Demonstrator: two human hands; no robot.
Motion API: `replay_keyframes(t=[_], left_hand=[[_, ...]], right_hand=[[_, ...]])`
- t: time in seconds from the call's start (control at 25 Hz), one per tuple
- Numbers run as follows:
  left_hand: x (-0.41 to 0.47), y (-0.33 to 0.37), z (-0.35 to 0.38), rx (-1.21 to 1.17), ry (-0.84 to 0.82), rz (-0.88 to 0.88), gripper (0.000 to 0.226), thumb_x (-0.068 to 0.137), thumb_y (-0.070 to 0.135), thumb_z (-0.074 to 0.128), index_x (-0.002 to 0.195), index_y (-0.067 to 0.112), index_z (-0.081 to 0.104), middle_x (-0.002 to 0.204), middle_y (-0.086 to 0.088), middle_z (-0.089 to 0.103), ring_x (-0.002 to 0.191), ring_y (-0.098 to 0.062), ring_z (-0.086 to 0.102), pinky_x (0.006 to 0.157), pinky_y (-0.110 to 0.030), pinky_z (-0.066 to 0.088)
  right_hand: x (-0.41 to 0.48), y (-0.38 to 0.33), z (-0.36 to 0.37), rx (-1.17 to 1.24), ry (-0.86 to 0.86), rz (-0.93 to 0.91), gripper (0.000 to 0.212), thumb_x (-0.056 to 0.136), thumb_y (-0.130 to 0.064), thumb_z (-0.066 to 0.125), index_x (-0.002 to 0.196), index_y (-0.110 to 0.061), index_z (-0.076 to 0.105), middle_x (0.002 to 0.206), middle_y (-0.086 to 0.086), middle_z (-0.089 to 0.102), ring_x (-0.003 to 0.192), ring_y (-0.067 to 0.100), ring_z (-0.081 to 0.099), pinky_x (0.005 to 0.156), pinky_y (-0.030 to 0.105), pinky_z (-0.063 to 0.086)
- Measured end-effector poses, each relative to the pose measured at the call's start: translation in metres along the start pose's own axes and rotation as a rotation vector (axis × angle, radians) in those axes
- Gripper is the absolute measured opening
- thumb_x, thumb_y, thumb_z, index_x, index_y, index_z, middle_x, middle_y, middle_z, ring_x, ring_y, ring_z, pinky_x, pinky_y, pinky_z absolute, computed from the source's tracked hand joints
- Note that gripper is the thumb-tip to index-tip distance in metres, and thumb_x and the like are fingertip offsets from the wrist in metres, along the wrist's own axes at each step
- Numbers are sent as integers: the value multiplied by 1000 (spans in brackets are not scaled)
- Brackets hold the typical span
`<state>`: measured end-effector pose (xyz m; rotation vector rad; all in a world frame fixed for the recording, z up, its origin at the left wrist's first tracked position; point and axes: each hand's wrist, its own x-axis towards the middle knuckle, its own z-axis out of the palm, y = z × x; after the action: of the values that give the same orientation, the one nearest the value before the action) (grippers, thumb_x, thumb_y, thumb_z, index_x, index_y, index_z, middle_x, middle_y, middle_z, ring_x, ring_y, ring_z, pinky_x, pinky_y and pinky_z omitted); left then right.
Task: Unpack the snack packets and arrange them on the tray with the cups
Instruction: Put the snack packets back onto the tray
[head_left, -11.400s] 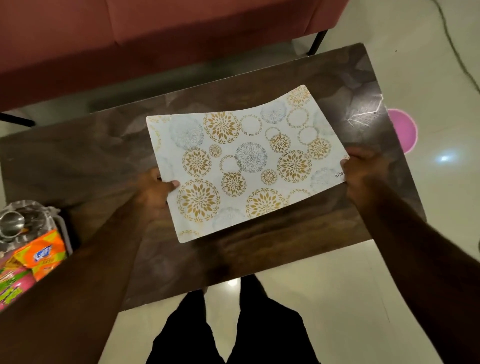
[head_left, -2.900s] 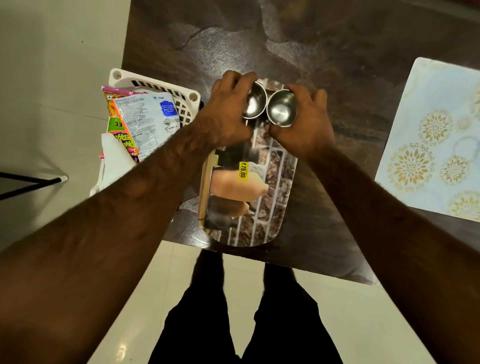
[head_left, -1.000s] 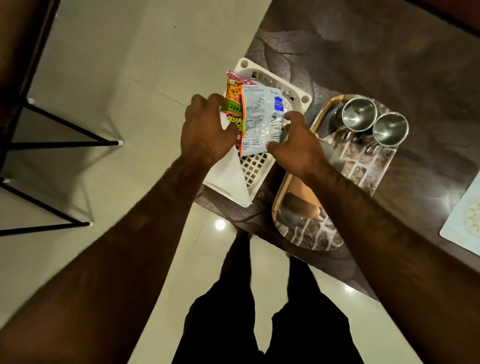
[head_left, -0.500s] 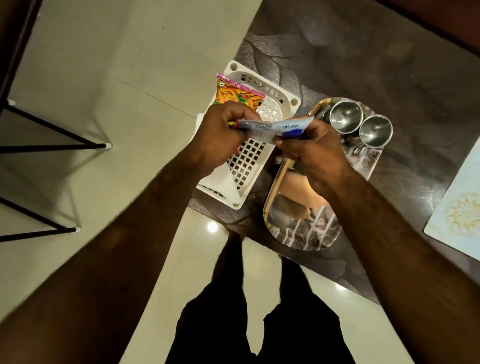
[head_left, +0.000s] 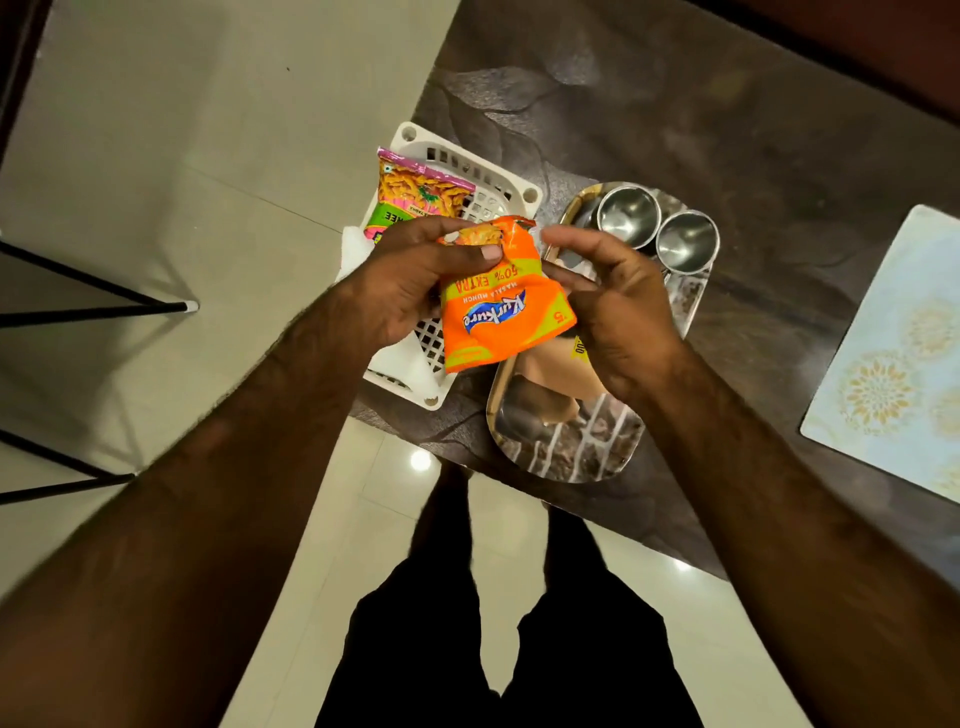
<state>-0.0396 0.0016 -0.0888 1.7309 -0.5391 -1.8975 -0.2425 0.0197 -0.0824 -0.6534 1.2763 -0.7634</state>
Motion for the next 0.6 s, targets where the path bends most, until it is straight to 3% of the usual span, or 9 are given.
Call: replay_keyframes(t=[0.08,0.16,0.24,0.32,0.4,0.48,0.6], left_hand=[[2,-4,3,-27,72,77,53,79,10,81,127,8,59,115,-11,73,99,-29,74,79,-48,62],[2,-10,10,-24,125,104,54,78,6,81,125,6,56,120,-15,70,101,-31,72,78,-49,62],[2,-15,16,-3,114,98,47,79,7,80,119,8,56,118,-15,69,99,-30,71,76,-46,62],[4,-15,19,132,100,138,32,82,16,79,106,14,59,105,-9,70,88,-22,70,67,-34,61],[4,-11,20,276,110,245,16,86,27,74,96,17,66,94,-4,69,79,-13,66,59,-24,54],[6,-7,17,400,78,350,15,90,28,70,98,15,73,91,0,70,78,-5,66,58,-18,52],[7,-11,17,476,35,343,16,95,24,65,97,11,74,82,0,71,71,-7,67,60,-27,58]], right_hand=[[-1,-2,-15,242,23,207,26,104,-2,56,123,-15,69,112,2,76,84,15,77,64,31,65],[-5,1,-24,189,8,322,22,105,-23,62,125,-15,69,102,2,79,84,19,79,75,38,68],[-8,11,-25,-5,28,294,20,99,-10,70,118,-13,72,95,3,80,79,17,79,73,36,67],[-9,16,-26,-105,81,212,22,97,4,68,110,-12,73,90,4,79,71,13,77,66,32,65],[-8,13,-31,-184,77,174,24,97,4,66,103,-16,77,87,2,79,69,11,75,63,31,65],[-6,9,-37,-268,26,172,29,95,4,67,93,-23,78,83,-3,79,69,9,74,64,31,64],[-5,5,-42,-242,-2,184,28,93,2,72,89,-24,79,85,-3,81,74,11,76,65,32,63]])
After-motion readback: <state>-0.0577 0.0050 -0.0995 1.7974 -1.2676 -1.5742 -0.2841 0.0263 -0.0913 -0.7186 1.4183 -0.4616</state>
